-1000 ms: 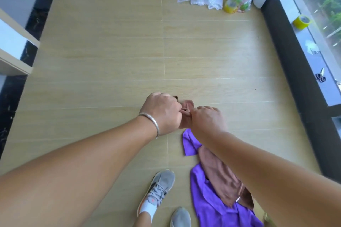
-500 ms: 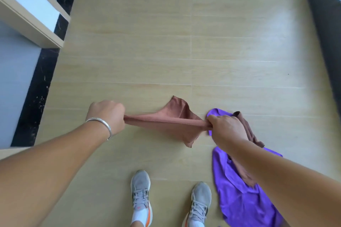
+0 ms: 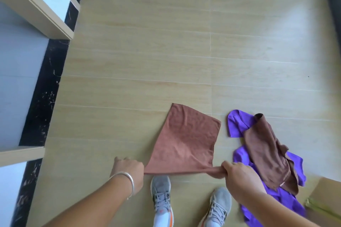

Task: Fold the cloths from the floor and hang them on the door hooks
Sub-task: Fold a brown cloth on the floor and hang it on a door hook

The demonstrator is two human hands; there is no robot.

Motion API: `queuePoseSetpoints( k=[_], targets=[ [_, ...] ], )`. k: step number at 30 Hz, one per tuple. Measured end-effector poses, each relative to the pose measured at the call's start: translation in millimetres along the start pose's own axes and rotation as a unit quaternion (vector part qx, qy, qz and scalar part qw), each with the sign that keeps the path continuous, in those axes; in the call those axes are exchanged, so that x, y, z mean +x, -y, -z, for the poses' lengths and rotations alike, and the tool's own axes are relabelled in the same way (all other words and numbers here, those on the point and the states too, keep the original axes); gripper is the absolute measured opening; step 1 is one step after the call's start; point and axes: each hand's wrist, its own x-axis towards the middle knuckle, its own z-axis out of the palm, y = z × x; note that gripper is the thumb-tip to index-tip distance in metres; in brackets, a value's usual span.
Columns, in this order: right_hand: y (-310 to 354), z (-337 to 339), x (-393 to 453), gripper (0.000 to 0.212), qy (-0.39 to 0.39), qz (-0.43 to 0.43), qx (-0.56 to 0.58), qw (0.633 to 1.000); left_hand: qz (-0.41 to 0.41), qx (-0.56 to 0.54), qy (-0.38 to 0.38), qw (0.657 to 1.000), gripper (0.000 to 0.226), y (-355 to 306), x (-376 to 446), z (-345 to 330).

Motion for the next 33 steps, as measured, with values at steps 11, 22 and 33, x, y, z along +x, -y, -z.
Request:
queuePoseSetpoints(
  k=[11, 22, 33],
  targets=[
    [14, 144, 101, 0.024, -0.149, 0.007, -0.007, 0.989, 0.064, -0.212, -0.144, 0.965, 0.017, 110, 42, 125],
    [9, 358, 127, 0.03, -0.486, 0.01, 0.101, 0.868, 0.097, -0.416, -0.542, 0.724, 0.053, 191, -22, 311],
    [0, 254, 133, 0.022, -0.439, 0.122, 0.086, 0.886, 0.057, -0.299, -0.539, 0.785, 0.047, 154, -3, 218]
  ],
)
